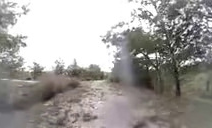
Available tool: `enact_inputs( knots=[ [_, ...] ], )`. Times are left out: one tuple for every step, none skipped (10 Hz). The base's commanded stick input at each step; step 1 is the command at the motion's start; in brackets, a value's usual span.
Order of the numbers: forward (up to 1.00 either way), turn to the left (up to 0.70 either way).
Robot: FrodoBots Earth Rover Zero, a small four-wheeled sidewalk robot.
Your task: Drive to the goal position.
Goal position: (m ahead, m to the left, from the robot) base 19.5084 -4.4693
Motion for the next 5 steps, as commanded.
enact_inputs(
  knots=[
    [0.6, 0.0],
    [0.6, 0.0],
    [0.6, 0.0],
    [0.6, 0.0],
    [0.6, 0.0]
  ],
)
